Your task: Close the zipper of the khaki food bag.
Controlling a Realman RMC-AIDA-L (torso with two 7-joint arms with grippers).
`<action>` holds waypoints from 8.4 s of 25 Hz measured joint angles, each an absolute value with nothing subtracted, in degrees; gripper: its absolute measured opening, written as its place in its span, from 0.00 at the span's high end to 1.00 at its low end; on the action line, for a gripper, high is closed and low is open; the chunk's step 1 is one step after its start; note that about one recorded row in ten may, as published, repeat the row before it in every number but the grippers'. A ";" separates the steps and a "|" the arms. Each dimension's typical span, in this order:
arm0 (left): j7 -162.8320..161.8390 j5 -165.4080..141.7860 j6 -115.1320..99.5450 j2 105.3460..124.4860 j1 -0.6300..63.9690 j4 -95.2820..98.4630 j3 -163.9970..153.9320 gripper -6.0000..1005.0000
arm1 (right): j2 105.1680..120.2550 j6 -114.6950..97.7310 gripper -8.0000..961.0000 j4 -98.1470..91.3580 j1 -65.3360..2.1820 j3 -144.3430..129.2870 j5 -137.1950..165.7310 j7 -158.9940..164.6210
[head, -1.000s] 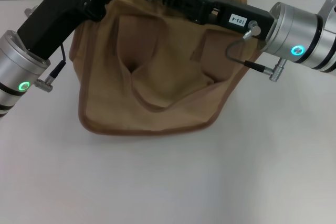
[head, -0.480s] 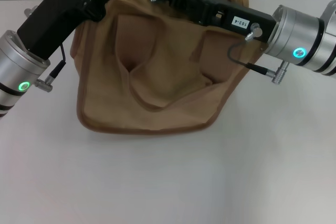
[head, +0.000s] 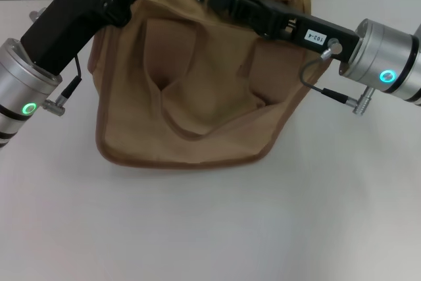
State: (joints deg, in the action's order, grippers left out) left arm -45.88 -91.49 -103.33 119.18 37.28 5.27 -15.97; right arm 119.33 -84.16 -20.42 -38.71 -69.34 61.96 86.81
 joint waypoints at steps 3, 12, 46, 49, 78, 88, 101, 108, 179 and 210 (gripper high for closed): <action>-45.88 -91.49 -103.32 119.17 37.26 5.28 -15.83 0.96 | 119.31 -84.17 0.99 -20.43 -38.58 -69.32 61.96 86.82; -45.88 -91.49 -103.42 119.18 37.26 5.21 -15.64 0.96 | 119.74 -88.59 0.97 -20.54 -37.63 -65.19 61.78 79.85; -45.59 -91.50 -103.51 119.18 38.11 4.48 -15.64 0.96 | 119.79 -85.35 0.48 -20.95 -41.31 -69.87 61.81 84.70; -44.71 -91.49 -103.42 119.18 37.98 4.48 -15.53 0.96 | 119.79 -86.61 0.48 -21.17 -41.77 -70.24 61.81 85.44; -44.52 -91.49 -103.01 119.18 38.11 4.37 -15.51 0.96 | 119.71 -86.82 0.49 -21.17 -41.65 -71.03 62.02 87.35; -44.47 -91.49 -102.81 119.18 38.15 4.30 -15.46 0.96 | 119.77 -85.34 0.49 -21.29 -42.01 -70.96 61.82 87.84; -44.47 -91.48 -102.79 119.18 38.12 4.30 -15.47 0.96 | 119.80 -85.77 0.51 -21.40 -42.30 -71.11 61.78 87.84; -44.47 -91.48 -102.79 119.18 38.15 4.24 -15.46 0.96 | 119.80 -85.36 0.60 -21.27 -42.83 -71.15 61.15 87.84; -43.68 -91.45 -101.69 119.07 35.97 3.78 -13.05 0.96 | 119.37 -90.68 0.86 -18.91 -25.93 -57.30 60.55 74.12; -44.02 -93.66 -112.17 115.94 8.93 19.63 -23.29 0.33 | 119.22 -104.50 0.19 -20.33 -24.96 -60.50 68.67 53.87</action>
